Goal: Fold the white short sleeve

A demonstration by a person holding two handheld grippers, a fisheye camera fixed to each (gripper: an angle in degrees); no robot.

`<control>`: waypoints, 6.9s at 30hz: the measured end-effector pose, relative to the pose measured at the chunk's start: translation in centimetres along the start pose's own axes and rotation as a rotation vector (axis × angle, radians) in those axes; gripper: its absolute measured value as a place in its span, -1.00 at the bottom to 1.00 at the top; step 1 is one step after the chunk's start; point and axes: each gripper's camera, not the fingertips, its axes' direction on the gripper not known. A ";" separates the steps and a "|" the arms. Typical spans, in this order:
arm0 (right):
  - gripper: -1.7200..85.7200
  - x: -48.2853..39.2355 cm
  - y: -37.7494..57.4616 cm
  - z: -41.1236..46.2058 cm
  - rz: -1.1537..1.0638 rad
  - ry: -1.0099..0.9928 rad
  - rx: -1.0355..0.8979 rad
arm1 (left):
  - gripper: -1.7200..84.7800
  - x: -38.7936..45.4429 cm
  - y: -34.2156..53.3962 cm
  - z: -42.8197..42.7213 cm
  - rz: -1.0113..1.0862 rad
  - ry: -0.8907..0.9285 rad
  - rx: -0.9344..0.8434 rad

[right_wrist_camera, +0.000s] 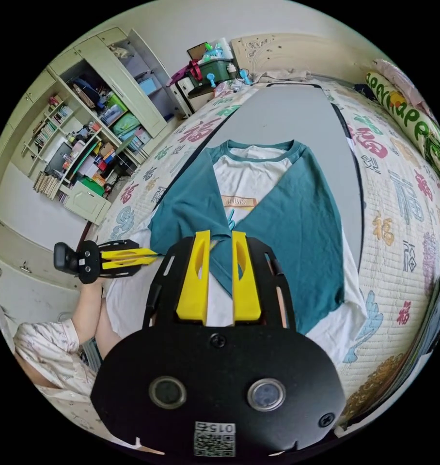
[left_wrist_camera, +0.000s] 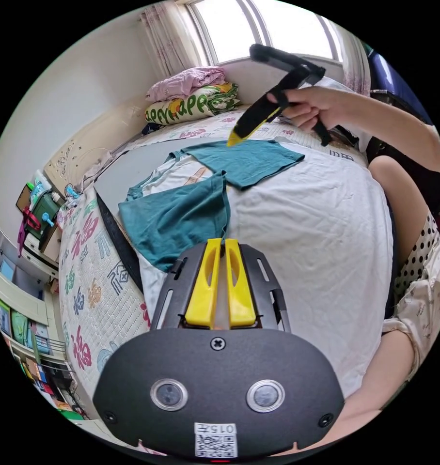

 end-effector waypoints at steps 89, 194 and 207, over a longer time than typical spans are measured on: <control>-0.75 3.0 -22.2 17.5 0.068 0.189 0.038 | -0.74 -55.2 16.9 25.1 -0.773 0.167 -0.003; -0.95 -6.5 -5.5 -58.9 0.659 -0.199 0.398 | -0.96 1.5 47.6 25.8 -1.130 0.268 0.299; -0.95 -5.2 16.8 -48.3 0.787 -0.057 0.587 | -0.92 4.5 48.4 26.7 -1.156 0.298 0.351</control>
